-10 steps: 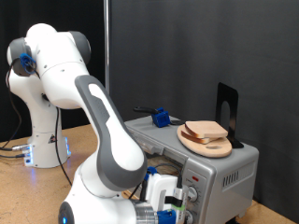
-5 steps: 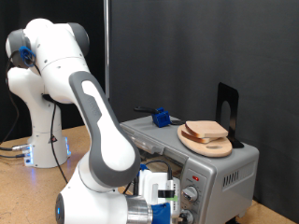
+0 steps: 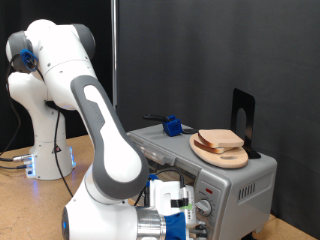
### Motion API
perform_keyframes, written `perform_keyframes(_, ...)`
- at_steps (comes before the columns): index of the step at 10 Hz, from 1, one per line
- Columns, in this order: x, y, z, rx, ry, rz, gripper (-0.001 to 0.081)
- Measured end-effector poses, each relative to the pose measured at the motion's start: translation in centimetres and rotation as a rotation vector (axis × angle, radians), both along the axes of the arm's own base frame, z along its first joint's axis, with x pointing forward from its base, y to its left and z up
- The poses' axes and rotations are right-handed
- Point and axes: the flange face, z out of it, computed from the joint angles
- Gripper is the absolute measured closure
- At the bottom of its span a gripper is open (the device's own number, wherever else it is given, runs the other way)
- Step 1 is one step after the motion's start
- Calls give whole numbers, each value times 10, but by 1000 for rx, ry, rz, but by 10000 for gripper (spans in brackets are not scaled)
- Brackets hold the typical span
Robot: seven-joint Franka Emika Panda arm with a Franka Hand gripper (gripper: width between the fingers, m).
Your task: Make a piece of toast with the oven
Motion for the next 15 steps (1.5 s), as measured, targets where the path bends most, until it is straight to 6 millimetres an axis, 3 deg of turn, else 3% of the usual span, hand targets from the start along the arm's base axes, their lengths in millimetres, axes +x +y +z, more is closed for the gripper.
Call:
perform_keyframes(6,0,2,1,6,16,-4,737)
perform_keyframes(8,-1,-2,-2,1,37,-19,485)
perform_keyframes(9,-1,-6,-2,-1,59,-29,485)
perform_keyframes(10,-2,-8,-4,-1,107,-25,295)
perform_keyframes(11,-6,-10,-6,-1,218,1,160)
perform_keyframes(12,-7,-12,-6,-3,308,10,160)
perform_keyframes(13,-7,-12,-8,0,347,8,34)
perform_keyframes(15,-7,-12,-8,2,358,6,8)
